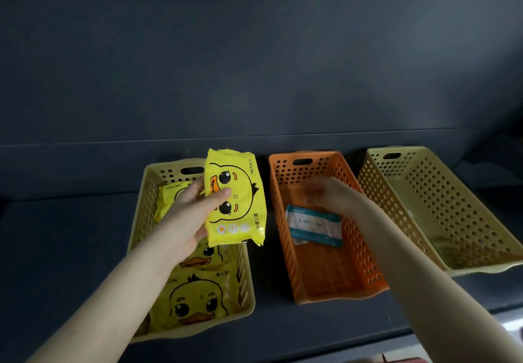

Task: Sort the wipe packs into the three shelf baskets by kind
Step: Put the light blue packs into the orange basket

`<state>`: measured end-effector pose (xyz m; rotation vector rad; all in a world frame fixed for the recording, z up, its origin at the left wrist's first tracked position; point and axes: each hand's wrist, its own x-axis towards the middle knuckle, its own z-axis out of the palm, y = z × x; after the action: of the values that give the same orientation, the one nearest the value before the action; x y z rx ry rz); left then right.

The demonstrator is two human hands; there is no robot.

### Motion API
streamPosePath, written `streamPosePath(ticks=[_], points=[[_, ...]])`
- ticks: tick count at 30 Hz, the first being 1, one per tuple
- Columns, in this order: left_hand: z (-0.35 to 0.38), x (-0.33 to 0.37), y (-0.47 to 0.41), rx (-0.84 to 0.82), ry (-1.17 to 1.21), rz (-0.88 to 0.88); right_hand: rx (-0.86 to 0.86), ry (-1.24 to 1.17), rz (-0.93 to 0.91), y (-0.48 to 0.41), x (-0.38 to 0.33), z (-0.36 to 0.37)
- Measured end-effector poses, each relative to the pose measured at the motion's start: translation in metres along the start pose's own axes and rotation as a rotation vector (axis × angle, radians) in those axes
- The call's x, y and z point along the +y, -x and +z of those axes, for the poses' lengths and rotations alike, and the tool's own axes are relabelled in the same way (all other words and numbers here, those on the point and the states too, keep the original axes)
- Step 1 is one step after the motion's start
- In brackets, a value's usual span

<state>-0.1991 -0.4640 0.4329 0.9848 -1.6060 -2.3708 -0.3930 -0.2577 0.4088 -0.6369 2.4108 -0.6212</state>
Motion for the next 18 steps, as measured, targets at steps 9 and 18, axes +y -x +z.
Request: streamPosePath(ticks=[9,18], points=[[0.002,-0.007,0.004,0.006,-0.008,-0.009,-0.097,0.255,0.009,0.005,0.03,0.03],[-0.002,-0.007,0.004,0.04,0.012,-0.021,0.007,0.325,-0.131,-0.025,0.022,0.025]])
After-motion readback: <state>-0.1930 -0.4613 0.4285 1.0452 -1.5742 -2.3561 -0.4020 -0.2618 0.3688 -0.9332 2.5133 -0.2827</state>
